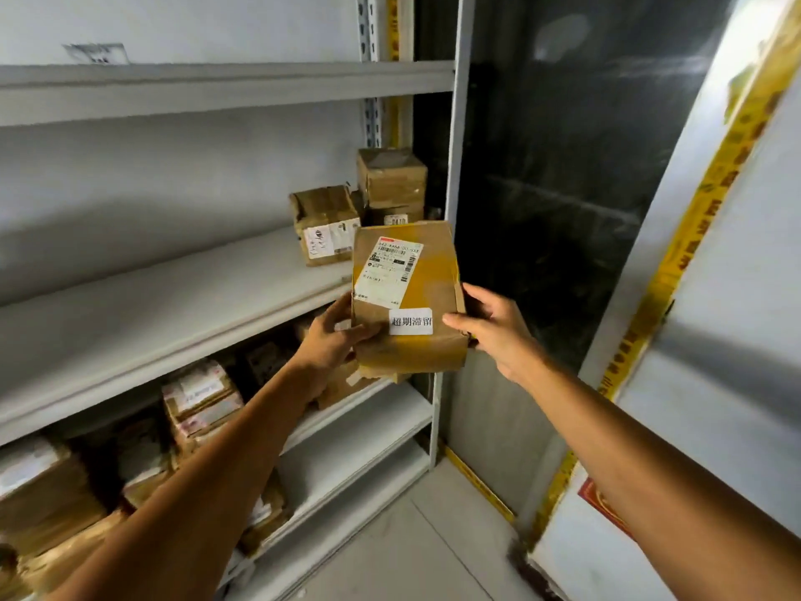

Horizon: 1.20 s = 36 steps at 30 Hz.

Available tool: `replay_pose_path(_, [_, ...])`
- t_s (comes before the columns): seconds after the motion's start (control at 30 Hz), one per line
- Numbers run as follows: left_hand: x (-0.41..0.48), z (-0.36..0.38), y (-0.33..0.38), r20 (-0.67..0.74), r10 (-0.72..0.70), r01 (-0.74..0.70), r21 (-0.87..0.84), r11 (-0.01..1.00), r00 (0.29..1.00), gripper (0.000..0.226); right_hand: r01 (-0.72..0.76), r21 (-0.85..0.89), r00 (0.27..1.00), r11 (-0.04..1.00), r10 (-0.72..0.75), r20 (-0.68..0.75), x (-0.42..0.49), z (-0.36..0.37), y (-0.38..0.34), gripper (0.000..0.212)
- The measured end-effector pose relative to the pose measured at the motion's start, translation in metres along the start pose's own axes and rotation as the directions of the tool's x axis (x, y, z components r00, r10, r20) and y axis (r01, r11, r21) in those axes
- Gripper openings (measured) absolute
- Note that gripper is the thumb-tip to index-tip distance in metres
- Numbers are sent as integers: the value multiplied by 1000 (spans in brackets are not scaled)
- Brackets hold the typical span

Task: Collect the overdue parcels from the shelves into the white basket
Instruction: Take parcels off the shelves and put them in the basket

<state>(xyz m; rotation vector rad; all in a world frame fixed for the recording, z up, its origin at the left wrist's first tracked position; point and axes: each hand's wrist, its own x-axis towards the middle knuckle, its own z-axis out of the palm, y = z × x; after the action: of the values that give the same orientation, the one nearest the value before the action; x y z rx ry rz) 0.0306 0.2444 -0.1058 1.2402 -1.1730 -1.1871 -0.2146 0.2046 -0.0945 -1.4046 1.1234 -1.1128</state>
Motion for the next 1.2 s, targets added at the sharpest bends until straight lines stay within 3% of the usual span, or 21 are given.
replay_pose_path(0.13, [21,31,-14,141,-20,19,6,1000,990,56,-20,-26,991,999,16,-136,-16,-26,17,69])
replay_pose_path(0.33, [50,42,-43,362,-15,15,1,1000,932,50,-48,-73,943,996,21,-333,-51,-30,40,60])
replay_pose_path(0.53, [71,42,-59,589,-47,9,68,998,807,67,-63,-83,865,995,13,-502,-98,0,44,49])
replay_pose_path(0.93, [22,113,-76,840,-79,-7,98,995,537,63,-96,163,518,982,190,-834,-211,15,52,55])
replay_pose_path(1.2, [-38,195,-75,941,-72,-10,80,997,332,65,-93,137,305,986,159,-939,-301,-3,45,50])
